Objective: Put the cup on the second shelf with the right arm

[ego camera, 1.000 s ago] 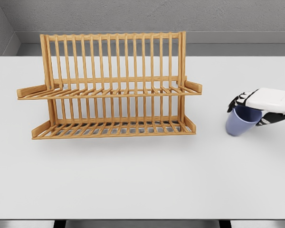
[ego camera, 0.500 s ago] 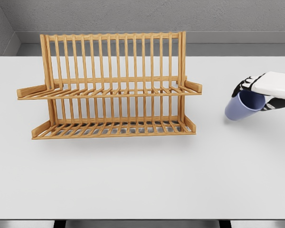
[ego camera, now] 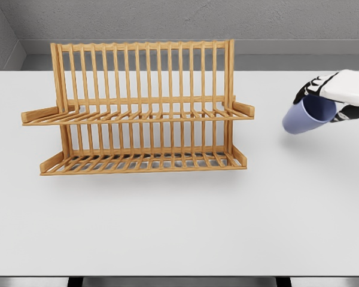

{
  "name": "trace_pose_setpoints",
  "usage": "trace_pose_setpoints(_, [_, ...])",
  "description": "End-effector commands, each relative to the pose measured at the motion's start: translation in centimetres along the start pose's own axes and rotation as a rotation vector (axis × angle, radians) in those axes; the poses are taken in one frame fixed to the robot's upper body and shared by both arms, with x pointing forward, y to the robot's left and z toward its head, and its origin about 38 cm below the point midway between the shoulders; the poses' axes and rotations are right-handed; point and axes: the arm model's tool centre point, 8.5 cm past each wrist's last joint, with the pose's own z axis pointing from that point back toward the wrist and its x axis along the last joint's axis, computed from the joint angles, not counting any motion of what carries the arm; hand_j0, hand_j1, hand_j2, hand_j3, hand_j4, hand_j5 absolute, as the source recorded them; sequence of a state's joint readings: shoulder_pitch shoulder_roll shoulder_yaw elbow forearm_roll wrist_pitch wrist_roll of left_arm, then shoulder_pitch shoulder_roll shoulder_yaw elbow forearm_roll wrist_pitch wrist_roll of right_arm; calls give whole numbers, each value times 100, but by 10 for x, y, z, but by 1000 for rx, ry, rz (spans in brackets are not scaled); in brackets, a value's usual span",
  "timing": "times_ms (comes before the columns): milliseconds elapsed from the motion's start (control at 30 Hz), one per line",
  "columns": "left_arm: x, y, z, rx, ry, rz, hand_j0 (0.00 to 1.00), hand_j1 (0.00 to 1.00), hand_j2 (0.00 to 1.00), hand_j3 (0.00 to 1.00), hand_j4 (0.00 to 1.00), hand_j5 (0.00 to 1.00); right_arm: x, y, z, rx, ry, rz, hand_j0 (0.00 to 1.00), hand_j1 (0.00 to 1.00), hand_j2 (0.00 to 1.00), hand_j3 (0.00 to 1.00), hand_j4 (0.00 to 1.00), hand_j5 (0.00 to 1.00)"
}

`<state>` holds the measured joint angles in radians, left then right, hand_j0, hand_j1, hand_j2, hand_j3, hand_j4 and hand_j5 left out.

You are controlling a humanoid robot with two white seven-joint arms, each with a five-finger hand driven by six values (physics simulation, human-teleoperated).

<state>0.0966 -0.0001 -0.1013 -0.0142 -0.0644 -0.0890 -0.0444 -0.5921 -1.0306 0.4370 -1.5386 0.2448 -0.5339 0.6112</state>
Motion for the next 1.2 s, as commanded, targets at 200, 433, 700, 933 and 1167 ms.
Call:
trace_pose_setpoints(200, [0,0,0,0,0,0,100,100,100,100,100,100,-5,-17,8,-43,21,14,61,61,61,61,61,61])
trace_pose_setpoints(433, [0,0,0,0,0,0,100,100,100,100,100,100,-7,-32,16,-88,36,32,61,61,61,61,61,61])
trace_pose_setpoints(700, [0,0,0,0,0,0,100,100,100,100,100,100,10,-52,7,-140,-13,73,61,61,61,61,61,61])
trace_pose_setpoints(933, [0,0,0,0,0,0,100,100,100,100,100,100,30,-68,2,-174,-65,125,61,61,61,61,61,61])
trace_pose_setpoints(1167, [0,0,0,0,0,0,100,100,100,100,100,100,43,-78,-7,-210,-106,144,61,61,61,61,61,61])
